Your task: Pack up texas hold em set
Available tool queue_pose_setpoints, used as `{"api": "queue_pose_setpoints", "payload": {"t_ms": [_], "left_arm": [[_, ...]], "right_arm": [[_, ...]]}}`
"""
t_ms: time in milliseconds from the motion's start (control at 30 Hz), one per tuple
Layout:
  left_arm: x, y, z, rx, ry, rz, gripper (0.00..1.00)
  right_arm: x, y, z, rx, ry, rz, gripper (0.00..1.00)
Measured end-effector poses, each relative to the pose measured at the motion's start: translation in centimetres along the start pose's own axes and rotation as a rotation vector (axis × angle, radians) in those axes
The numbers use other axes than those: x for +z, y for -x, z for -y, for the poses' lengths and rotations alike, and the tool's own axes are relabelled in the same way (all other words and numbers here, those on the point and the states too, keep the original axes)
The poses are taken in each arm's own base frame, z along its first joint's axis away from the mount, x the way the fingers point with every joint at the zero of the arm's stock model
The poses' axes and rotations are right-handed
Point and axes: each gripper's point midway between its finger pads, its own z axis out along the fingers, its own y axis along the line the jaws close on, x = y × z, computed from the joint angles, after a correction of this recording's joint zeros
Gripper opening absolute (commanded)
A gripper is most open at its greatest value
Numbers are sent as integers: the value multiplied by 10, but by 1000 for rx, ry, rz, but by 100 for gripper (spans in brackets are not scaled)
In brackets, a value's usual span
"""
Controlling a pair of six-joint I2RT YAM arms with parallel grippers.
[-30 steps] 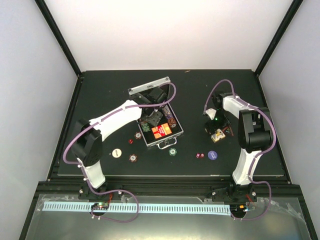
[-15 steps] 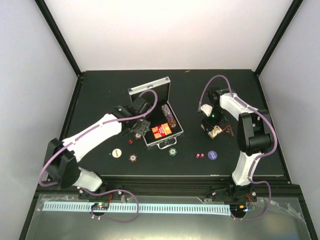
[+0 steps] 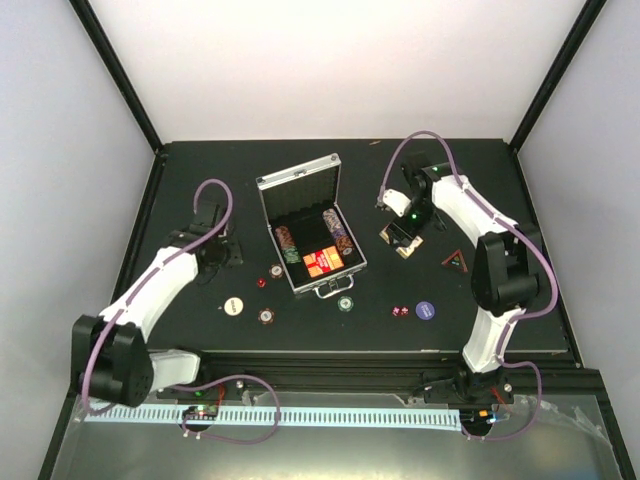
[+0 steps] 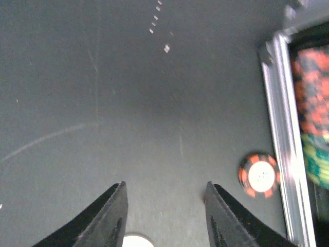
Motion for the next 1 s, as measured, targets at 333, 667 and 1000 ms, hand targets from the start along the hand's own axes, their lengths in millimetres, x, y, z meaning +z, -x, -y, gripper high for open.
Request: {"api": "queue_pose_setpoints", "payload": {"t_ms": [333, 667, 1000], "left_arm": [[79, 51, 0, -170, -54, -79, 4], [125, 83, 38, -193, -202, -120, 2], [152, 87, 68, -196, -343, -181, 2]], "right_arm": [[-20, 6, -12, -63, 14, 65, 64], [-24, -3, -24, -85, 36, 84, 64], [-26, -7, -30, -91, 48, 91, 64]]}}
